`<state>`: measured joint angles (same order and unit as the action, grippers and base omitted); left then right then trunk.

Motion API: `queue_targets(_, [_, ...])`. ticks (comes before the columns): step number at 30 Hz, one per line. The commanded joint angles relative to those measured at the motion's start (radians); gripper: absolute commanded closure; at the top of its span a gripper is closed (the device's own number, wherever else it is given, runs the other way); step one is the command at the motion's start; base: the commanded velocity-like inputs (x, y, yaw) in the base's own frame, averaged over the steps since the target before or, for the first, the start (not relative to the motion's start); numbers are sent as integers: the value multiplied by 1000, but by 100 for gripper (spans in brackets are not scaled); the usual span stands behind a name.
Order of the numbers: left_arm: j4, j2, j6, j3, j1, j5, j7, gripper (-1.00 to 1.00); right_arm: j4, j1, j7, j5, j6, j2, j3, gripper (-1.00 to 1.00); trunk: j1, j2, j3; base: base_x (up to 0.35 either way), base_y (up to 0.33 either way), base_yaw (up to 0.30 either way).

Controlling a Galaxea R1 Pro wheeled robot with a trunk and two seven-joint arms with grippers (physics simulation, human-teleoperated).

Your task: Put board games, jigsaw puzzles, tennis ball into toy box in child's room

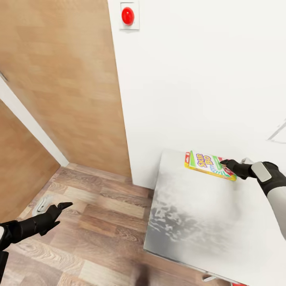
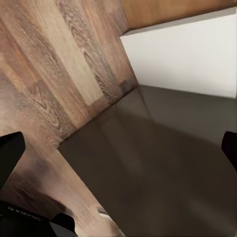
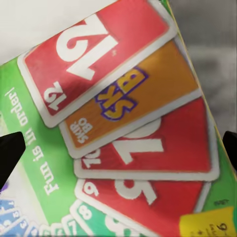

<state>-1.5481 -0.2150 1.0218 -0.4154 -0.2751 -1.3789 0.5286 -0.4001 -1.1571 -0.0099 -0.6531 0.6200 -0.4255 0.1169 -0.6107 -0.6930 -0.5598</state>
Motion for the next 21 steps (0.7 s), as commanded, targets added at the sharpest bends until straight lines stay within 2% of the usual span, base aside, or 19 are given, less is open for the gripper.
queue_targets(1, [0, 0, 3, 0, -1, -10, 10, -100, -1, -1, -1, -2, 6, 0, 6, -100, 0, -1, 0, 5, 305, 257])
queue_targets(7, [0, 1, 2, 7, -1, -9, 11, -100, -2, -1, -1, -2, 6, -1, 6, -100, 0, -1, 3, 7, 127, 244])
queue_targets(14, [0, 2, 1, 10, -1, -9, 10, -100, -2, -1, 0, -1, 6, -2, 7, -100, 0, -1, 4, 1, 11, 68])
queue_targets(21, [0, 2, 1, 10, -1, -9, 10, -100, -3, -1, -1, 0, 6, -2, 7, -100, 0, -1, 10, 0, 1, 207])
